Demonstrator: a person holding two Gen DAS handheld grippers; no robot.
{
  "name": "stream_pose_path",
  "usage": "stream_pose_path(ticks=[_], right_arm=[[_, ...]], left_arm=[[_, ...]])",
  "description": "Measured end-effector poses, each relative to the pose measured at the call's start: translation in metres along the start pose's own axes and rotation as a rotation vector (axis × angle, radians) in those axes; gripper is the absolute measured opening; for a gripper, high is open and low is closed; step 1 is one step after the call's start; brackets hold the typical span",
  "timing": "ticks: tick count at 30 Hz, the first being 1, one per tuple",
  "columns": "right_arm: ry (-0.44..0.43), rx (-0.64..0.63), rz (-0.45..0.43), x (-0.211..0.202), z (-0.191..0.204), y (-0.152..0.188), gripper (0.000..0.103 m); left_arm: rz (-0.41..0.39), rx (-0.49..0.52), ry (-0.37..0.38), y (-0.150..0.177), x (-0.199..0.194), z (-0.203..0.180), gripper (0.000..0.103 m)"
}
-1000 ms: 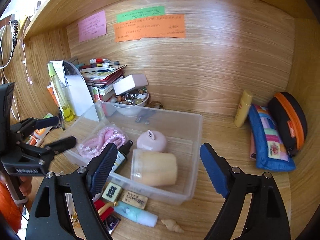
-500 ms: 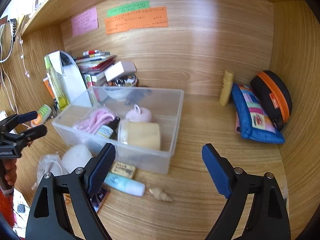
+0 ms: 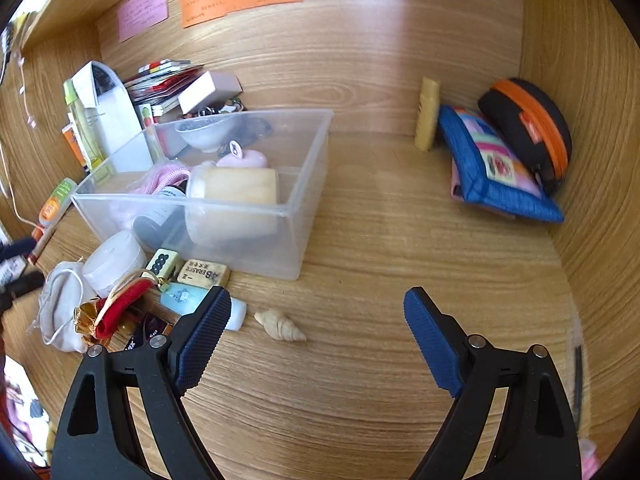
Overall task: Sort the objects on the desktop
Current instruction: 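Grasp the white drawstring pouch with the left tool while the right tool grasps the seashell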
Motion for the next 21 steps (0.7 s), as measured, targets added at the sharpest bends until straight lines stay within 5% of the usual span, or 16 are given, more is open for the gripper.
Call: stream_pose_path(ticks=[15,19,21], right_arm=[[-0.023,-0.056,0.085,0.018,0.01,0.01,0.086],[-0.013,-0.059,0.106,0.023,0.011,0.01,0.084],[-0.009,-0.068,0.119,0.026,0.013,0.01,0.075]], left_arm=[[0.114,0.099,0.062,0.018,0.027,-0.034,0.099],[0.134,0.098,0.061,0.019,0.035,-0.039,0.1],[0.132,0.092,0.058,0.019,0.038,-0.039,0.102]])
Point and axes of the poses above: each gripper's, at about its wrist camera, not at the fingertips, and x roughly the way its jaws point, z to its left, y to its underside, the point moved 1 cm from there along x, roughly the way its jaws point, and after that the axes turned 12 degrees about -y, right-handed, at the moved point
